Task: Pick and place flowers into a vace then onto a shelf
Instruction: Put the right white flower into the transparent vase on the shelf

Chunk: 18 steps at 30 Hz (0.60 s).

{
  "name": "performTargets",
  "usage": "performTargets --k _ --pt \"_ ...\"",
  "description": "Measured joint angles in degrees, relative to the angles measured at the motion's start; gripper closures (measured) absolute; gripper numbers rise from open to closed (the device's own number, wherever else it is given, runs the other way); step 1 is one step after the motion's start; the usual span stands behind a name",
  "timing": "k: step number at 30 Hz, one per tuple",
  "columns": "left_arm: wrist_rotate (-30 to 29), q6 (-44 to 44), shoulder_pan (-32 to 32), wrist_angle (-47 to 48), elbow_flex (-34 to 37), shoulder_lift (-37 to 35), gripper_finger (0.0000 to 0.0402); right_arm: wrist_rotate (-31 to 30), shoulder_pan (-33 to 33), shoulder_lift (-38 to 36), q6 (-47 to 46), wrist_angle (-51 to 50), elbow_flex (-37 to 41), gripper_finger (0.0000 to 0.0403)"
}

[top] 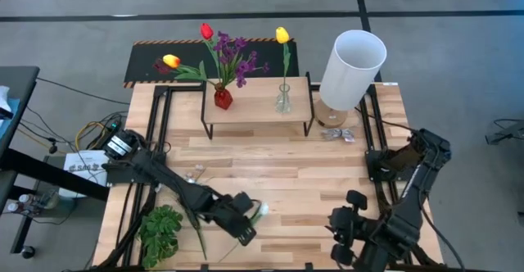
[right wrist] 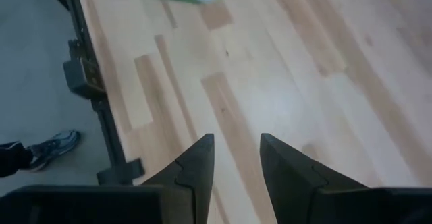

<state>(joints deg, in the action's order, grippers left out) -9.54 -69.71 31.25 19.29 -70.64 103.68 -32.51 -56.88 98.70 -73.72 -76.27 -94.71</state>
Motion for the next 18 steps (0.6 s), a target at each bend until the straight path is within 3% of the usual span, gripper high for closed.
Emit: performTargets --k 3,6,11,14,18 --pt "0.00 7.92 -1.98 0.13 -3.53 0.00 0.0401 0.82 -2.42 -0.02 -3.67 1.50 2.60 0.0290" --pt "0.31 15.46 -4.01 0.04 -7.11 -0.02 0.0401 5.67 -4.58 -0.02 -5.26 7.96 7.74 0.0290" --pt "2.54 26.22 -7.24 0.09 -12.44 -0.02 0.0401 14.28 -5.89 0.04 -1.33 35.89 19.80 0.0290" --pt "3.27 30.56 -9.10 0.40 -14.61 -0.07 0.0401 14.38 -4.58 0.07 3.54 54.65 25.27 0.0290" --pt "3.25 35.47 -11.57 0.59 -15.97 -0.07 0.0401 11.19 -0.65 0.07 16.20 70.06 26.63 0.0290"
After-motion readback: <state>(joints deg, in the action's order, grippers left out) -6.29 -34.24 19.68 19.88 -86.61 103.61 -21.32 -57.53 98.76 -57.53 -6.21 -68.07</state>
